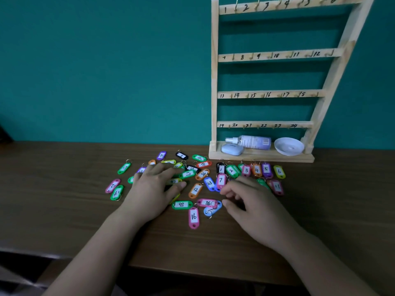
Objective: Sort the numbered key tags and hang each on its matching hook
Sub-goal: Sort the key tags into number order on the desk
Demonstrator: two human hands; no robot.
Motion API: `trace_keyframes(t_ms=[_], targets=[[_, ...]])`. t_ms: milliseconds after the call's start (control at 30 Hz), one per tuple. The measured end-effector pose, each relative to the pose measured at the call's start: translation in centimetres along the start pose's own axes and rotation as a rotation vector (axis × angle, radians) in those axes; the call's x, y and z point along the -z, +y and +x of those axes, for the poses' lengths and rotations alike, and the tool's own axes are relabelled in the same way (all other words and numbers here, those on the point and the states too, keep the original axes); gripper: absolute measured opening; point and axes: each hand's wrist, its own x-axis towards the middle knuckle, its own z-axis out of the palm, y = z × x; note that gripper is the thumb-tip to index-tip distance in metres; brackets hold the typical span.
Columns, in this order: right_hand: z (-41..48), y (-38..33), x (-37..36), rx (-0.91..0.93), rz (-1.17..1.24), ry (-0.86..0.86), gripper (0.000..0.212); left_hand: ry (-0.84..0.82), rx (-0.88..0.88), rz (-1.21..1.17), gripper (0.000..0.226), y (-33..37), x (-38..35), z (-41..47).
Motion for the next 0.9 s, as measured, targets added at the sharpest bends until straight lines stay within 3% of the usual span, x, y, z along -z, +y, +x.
trace_keyframes(t_ms=[133, 433, 633, 900], targets=[[-0.2, 0.2, -0.1, 0.018, -0.001, -0.042, 0.018, -0.037, -0.008, 0.042, 0.048, 0.1, 0.1, -0.2], [-0.2, 0.5, -0.3, 0.031, -0.007, -0.042, 0.017, 0.085, -0.060, -0.076, 0.021, 0.5, 0.3, 0.0], [-0.1, 0.5, -0.4, 0.029, -0.017, -0.047, 0.018, 0.085, -0.005, -0.073, 0.036, 0.5, 0.5, 0.8], [-0.2, 0.6, -0.3, 0.030, -0.015, -0.050, 0.017, 0.117, 0.150, -0.074, 0.031, -3.7, 2.4, 0.8]])
